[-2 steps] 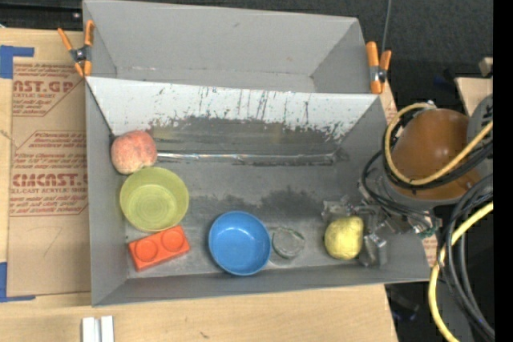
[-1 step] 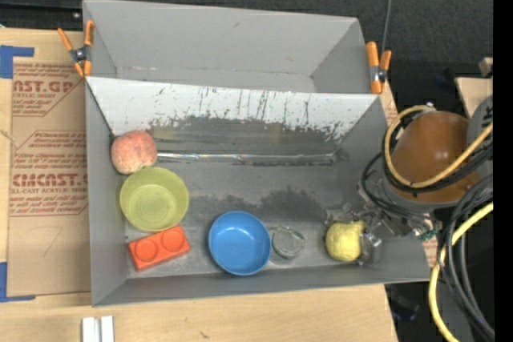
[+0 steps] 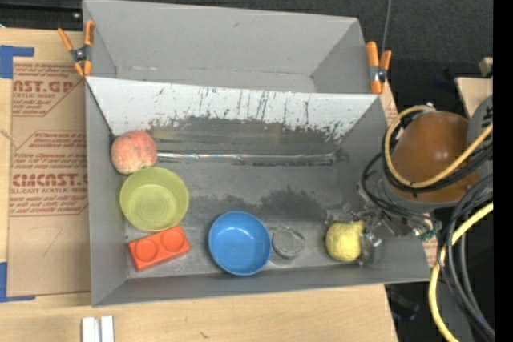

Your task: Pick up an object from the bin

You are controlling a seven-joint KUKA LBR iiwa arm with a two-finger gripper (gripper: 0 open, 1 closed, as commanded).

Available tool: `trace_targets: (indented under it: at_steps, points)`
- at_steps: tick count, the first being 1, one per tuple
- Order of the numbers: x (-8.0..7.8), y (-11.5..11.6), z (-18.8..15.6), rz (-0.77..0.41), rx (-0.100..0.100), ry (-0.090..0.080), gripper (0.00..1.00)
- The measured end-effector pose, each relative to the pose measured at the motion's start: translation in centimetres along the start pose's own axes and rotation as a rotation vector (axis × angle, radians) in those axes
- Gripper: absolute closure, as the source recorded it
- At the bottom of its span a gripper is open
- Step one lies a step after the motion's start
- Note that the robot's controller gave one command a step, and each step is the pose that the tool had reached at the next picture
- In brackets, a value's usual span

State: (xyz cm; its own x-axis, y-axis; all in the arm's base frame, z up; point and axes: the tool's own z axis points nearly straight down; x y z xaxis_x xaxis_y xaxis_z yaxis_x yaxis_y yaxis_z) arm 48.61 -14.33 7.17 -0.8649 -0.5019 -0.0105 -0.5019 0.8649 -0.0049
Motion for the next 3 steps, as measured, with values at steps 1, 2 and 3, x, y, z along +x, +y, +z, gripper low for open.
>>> trace_targets:
  at_steps: [1,2,3]
  points:
    - [0.0,0.1,-0.3,0.0,-0.001,0.001,1.0]
    - [0.1,0.2,-1.6,0.0,-0.006,0.006,1.0]
    - [-0.1,0.1,-2.9,0.001,-0.001,0.0,1.0]
